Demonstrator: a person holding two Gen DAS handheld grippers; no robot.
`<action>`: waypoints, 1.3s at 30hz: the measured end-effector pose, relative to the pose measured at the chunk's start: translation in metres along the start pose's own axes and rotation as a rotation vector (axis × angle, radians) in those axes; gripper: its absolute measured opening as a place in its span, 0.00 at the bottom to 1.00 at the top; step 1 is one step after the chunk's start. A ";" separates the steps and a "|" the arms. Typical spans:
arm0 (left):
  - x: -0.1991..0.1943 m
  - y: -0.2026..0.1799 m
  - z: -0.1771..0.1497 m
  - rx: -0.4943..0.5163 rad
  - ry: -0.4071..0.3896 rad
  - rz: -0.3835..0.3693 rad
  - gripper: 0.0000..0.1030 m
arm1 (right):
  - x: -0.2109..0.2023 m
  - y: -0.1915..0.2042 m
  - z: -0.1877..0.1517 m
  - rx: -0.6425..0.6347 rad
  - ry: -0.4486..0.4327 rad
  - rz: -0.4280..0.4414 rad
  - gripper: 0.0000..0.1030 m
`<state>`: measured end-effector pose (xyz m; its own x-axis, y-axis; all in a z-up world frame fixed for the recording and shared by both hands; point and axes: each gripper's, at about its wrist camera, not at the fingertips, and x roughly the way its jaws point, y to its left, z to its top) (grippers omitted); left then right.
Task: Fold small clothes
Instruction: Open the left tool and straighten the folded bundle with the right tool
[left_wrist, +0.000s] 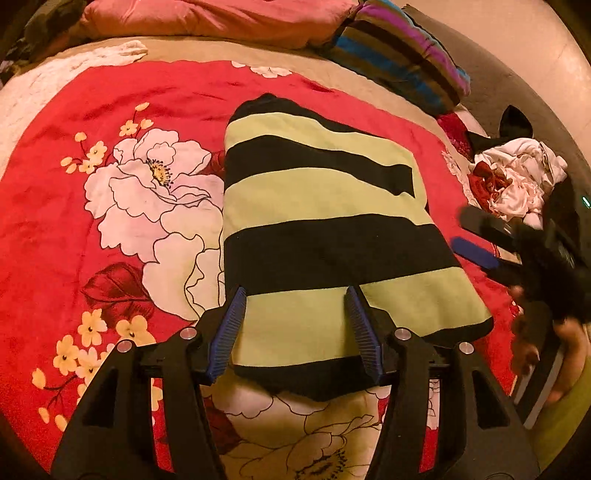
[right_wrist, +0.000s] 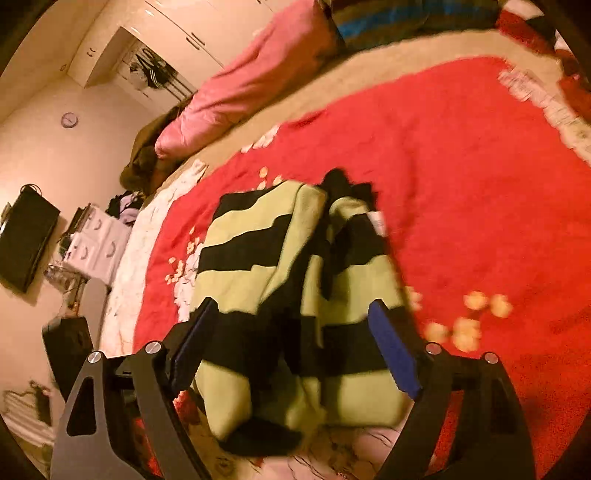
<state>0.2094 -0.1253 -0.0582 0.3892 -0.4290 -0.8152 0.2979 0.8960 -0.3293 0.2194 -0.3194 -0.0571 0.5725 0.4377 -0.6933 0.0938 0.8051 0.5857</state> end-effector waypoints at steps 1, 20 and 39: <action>0.000 0.000 -0.001 0.000 0.001 0.002 0.47 | 0.007 0.000 0.002 0.004 0.012 -0.006 0.82; 0.013 -0.033 0.000 0.076 0.008 -0.026 0.51 | 0.019 0.043 0.020 -0.369 0.044 -0.243 0.16; -0.003 -0.044 -0.004 0.095 -0.009 -0.027 0.56 | -0.051 0.023 -0.021 -0.295 -0.143 -0.223 0.52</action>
<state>0.1916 -0.1627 -0.0436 0.3873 -0.4541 -0.8024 0.3898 0.8693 -0.3039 0.1758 -0.3143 -0.0171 0.6743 0.1956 -0.7121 0.0026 0.9636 0.2672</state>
